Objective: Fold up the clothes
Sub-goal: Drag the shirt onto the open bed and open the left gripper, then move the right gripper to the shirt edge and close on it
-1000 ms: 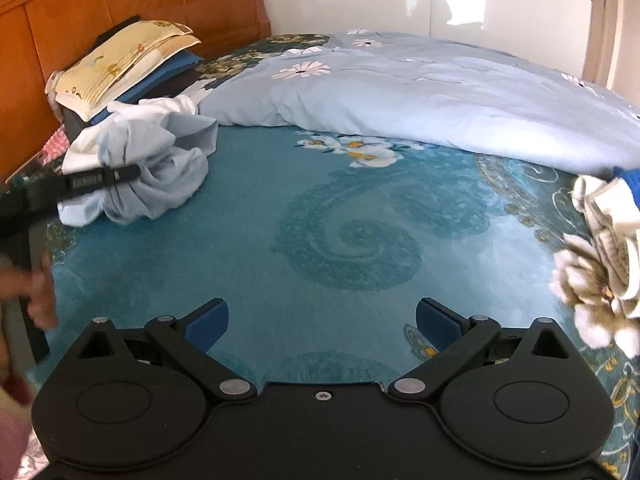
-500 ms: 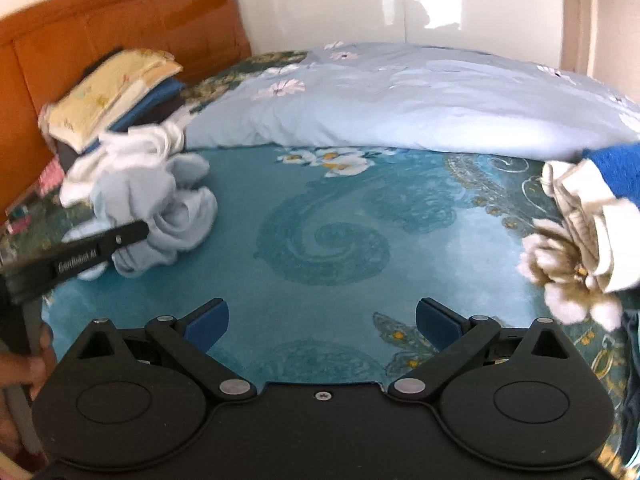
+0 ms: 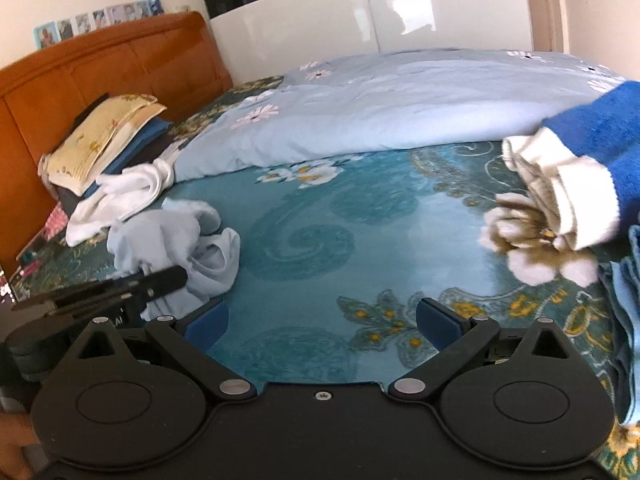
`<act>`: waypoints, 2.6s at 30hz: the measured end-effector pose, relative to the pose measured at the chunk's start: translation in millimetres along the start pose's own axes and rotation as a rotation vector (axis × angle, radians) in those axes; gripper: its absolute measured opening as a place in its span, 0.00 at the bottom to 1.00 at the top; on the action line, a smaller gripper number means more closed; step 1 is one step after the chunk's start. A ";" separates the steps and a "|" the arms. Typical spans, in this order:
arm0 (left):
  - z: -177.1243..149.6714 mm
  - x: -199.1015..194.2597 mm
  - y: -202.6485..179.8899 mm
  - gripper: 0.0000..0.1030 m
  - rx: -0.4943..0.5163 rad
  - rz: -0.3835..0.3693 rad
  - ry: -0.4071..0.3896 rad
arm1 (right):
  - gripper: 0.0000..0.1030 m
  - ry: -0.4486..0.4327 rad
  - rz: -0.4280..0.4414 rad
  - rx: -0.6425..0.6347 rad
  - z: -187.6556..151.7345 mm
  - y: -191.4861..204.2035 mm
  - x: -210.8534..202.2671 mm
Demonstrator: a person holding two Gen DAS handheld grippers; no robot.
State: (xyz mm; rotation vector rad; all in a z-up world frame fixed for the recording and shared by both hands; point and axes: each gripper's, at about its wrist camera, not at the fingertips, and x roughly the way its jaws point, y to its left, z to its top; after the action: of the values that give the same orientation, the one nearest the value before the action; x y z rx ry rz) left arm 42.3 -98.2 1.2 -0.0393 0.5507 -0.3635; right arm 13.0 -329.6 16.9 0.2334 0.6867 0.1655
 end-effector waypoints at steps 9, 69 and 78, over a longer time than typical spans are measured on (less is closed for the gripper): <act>-9.8 5.3 -32.6 0.12 0.060 -0.047 0.046 | 0.97 -0.010 -0.015 0.055 -9.5 -22.8 -8.6; -14.4 -12.6 -13.9 0.83 0.071 -0.105 0.017 | 0.97 0.051 -0.066 0.046 -16.3 -10.5 -0.7; -9.3 -24.5 19.2 0.85 0.008 -0.064 -0.006 | 0.97 0.053 -0.074 0.029 -13.5 -4.2 -0.5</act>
State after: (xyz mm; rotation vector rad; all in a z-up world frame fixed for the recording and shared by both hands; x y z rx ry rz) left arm 24.4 -71.2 3.0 -0.0507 0.5427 -0.4277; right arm 4.2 -331.5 5.9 0.2318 0.7495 0.0913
